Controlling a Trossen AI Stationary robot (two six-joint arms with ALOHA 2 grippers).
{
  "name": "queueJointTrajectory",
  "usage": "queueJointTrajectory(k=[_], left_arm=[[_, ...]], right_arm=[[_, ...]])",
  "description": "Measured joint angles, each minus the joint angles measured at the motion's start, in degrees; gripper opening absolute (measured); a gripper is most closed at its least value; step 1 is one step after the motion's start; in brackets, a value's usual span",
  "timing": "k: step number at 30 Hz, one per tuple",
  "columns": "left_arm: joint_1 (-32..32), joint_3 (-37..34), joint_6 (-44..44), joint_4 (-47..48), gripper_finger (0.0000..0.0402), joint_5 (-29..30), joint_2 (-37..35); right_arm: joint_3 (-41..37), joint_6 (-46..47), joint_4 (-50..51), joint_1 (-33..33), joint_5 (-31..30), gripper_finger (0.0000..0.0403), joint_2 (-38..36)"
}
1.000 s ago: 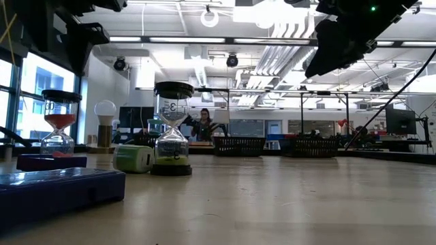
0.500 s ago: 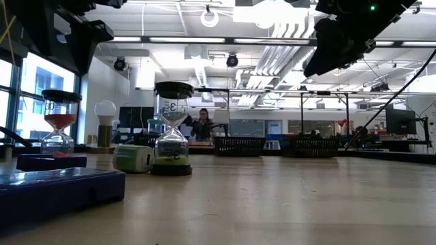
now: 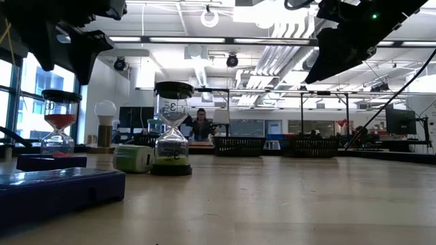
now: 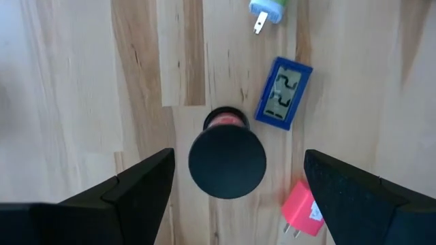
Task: Pick & Place Office items
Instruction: Put the pink hourglass into the left black bin
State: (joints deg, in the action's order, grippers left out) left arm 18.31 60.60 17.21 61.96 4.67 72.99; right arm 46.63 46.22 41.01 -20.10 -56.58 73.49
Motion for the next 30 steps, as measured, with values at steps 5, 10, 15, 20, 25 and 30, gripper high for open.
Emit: queueJointTrajectory(k=[5,10,15,20,25,30], left_arm=[[0.00,-1.54,0.31,-2.48,0.0319,0.07,0.02],[0.00,-3.20,0.43,-3.18,0.0319,0.09,0.02],[0.00,-4.05,3.31,-3.72,0.0319,0.13,0.00],[0.00,-4.70,4.12,-4.05,0.0319,1.58,0.18],[0.00,-4.70,4.26,-4.42,0.0319,1.68,2.67],[0.00,-4.70,4.26,-4.30,0.0319,1.66,6.63]], right_arm=[[0.00,0.00,-0.19,0.00,-0.02,0.0259,0.00],[0.00,0.00,-0.19,0.00,-0.02,0.0258,0.00],[0.00,0.00,-0.35,0.00,-0.02,0.0258,0.00],[0.00,-0.58,-0.77,0.00,-0.02,0.0258,0.00],[0.00,-1.49,-1.59,0.00,0.11,0.0258,0.00],[0.00,-1.49,-1.66,0.00,0.12,0.0258,0.00]])
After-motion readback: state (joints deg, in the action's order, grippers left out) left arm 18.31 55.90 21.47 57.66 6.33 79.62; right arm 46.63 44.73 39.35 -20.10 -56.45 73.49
